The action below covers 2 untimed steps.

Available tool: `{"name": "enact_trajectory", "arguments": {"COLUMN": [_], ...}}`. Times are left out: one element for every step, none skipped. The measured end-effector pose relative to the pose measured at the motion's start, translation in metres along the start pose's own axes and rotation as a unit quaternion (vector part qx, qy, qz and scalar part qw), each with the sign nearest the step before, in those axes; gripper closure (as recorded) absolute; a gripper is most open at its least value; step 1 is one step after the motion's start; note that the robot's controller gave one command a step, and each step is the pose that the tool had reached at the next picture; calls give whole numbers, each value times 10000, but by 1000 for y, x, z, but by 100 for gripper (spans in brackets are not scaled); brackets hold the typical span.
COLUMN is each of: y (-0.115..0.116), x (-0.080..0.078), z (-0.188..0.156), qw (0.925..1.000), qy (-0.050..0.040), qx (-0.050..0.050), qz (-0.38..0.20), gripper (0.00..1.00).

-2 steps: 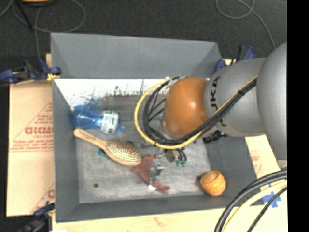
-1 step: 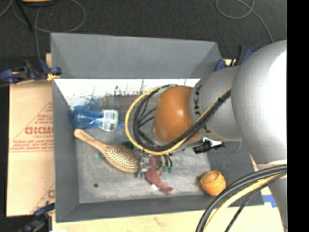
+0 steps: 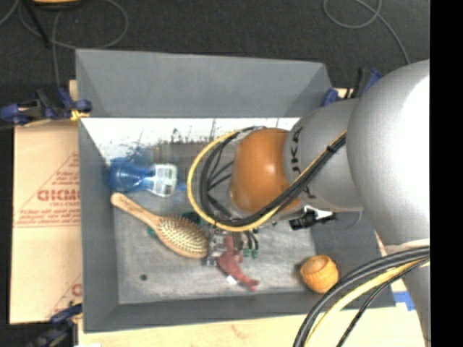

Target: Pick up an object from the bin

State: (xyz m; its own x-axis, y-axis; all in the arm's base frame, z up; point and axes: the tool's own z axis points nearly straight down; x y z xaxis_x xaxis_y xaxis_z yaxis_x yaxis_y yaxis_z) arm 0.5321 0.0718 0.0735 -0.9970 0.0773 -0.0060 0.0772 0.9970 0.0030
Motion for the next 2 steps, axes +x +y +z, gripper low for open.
{"name": "enact_trajectory", "arguments": {"y": [0,-6], "x": [1,-1], "z": [-1,-41], "qw": [10000,9999], "qy": [2,1], "qx": [0,15], "qz": [-2,-162], "gripper": [100,100]}}
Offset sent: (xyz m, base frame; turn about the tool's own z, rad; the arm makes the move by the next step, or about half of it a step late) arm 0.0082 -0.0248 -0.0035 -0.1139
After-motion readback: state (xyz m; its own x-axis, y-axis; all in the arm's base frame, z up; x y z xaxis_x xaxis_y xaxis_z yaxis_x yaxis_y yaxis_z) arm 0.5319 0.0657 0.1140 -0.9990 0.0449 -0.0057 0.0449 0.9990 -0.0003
